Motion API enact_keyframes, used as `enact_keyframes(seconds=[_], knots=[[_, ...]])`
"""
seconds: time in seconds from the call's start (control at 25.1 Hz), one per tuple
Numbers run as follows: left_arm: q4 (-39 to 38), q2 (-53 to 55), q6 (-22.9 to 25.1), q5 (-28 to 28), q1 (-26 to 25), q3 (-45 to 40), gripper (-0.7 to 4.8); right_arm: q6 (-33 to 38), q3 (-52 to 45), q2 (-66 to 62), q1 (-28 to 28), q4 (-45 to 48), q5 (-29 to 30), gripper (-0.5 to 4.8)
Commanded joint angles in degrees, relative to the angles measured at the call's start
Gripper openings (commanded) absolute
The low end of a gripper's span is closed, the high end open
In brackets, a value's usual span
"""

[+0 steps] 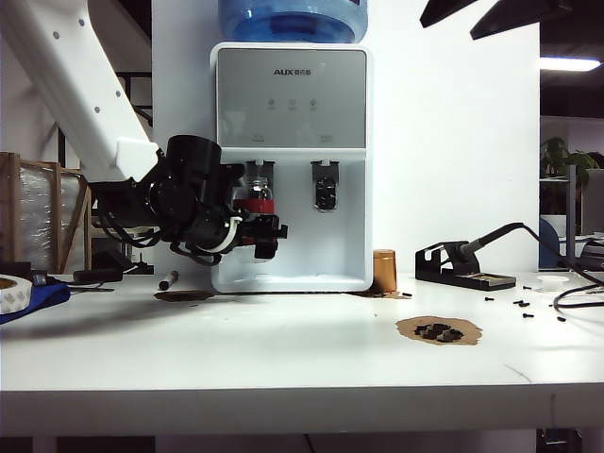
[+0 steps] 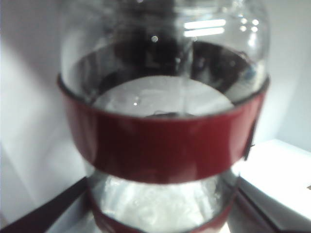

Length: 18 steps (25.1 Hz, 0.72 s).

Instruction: Pick up the water bottle with two loops of red belts, then reach the front water dispenser and gently press the gray-black baffle horizontally to get a little water.

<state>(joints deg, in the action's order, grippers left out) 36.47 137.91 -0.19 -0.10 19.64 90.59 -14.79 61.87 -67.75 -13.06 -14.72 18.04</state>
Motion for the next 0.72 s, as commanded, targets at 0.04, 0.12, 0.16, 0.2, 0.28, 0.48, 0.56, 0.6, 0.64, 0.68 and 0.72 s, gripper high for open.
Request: enact_keyframes(seconds=[0.04, 0.12, 0.16, 0.2, 0.28, 0.48, 0.56, 0.6, 0.64, 0.68, 0.72], knots=[[1.7, -0.3, -0.3, 0.3, 0.1, 0.6, -0.04, 0.2, 0.3, 0.0, -0.1, 0.8, 0.4, 4.79], [1.7, -0.3, -0.3, 0.3, 0.2, 0.6, -0.04, 0.2, 0.3, 0.0, -0.1, 0.7, 0.4, 4.79], [1.7, -0.3, -0.3, 0.3, 0.3, 0.6, -0.04, 0.2, 0.3, 0.0, -0.1, 0.7, 0.5, 4.79], [1.7, -0.3, -0.3, 0.3, 0.4, 0.6, -0.04, 0.2, 0.3, 0.0, -0.1, 0.7, 0.8, 4.79], [1.7, -0.3, -0.3, 0.3, 0.6, 0.6, -0.04, 0.3, 0.3, 0.0, -0.1, 0.7, 2.2, 4.79], [0.0, -1.4, -0.3, 0.3, 0.5, 0.5, -0.04, 0.3, 0.3, 0.0, -0.1, 0.6, 2.8, 4.79], [-1.7, -2.2, -0.3, 0.3, 0.5, 0.4, -0.04, 0.3, 0.3, 0.0, -0.1, 0.3, 2.9, 4.79], [-1.8, -2.3, -0.3, 0.3, 0.5, 0.4, -0.04, 0.3, 0.3, 0.0, -0.1, 0.3, 2.9, 4.79], [-1.8, -2.3, -0.3, 0.3, 0.5, 0.4, -0.04, 0.3, 0.3, 0.0, -0.1, 0.2, 2.9, 4.79], [-1.8, -2.5, -0.3, 0.3, 0.4, 0.4, -0.04, 0.3, 0.3, 0.0, -0.1, 0.1, 3.0, 4.79], [-2.3, -2.7, -0.3, 0.3, 0.3, 0.3, -0.04, 0.3, 0.3, 0.1, -0.1, 0.0, 3.0, 4.79]])
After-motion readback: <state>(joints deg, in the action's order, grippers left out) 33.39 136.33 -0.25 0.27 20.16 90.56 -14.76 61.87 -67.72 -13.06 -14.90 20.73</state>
